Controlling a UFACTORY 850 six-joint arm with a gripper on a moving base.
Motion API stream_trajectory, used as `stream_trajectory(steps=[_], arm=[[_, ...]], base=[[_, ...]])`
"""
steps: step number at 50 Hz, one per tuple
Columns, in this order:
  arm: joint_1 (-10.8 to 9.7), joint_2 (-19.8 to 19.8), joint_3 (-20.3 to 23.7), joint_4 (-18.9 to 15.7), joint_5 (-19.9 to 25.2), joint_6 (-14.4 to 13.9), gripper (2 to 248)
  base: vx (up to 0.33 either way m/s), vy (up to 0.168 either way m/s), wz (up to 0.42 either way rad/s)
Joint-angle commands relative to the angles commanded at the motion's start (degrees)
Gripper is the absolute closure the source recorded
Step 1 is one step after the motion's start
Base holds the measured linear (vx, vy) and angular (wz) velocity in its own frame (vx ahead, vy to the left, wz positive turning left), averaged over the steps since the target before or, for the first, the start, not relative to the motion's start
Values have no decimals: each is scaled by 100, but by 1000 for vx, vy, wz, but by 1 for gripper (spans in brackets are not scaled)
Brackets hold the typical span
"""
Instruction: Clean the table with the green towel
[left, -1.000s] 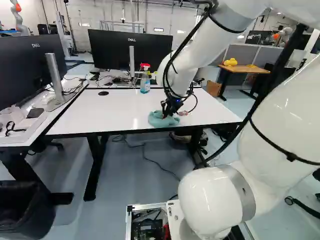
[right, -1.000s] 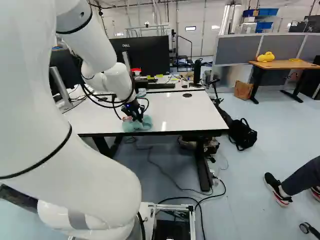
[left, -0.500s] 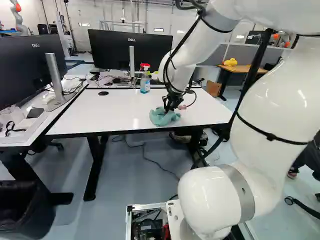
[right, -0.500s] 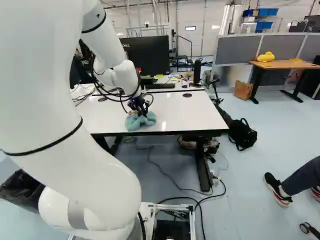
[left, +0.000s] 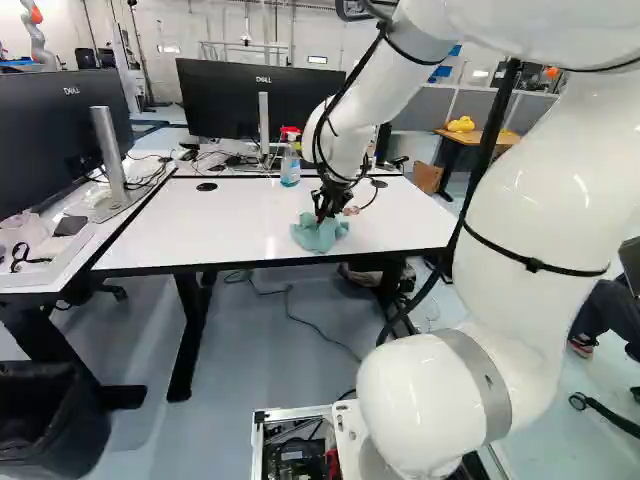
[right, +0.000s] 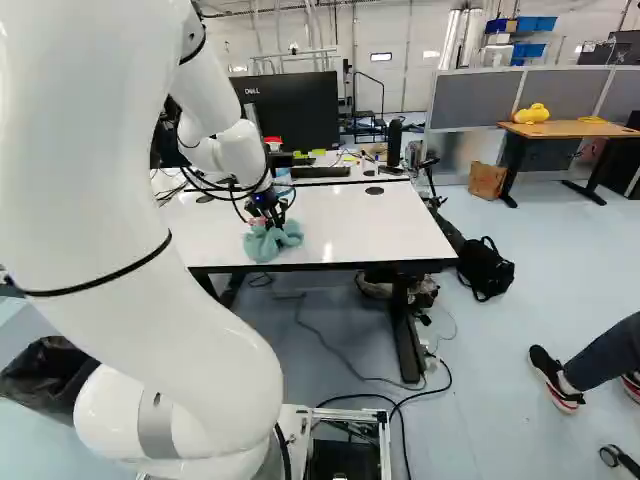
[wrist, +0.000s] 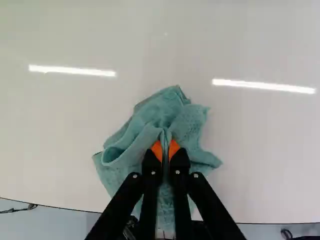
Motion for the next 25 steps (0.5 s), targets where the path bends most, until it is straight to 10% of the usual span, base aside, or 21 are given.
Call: stream_trajectory(steps=[25], arm=[[122,670,698,0,0,0,215]], base=[[0,0,0]])
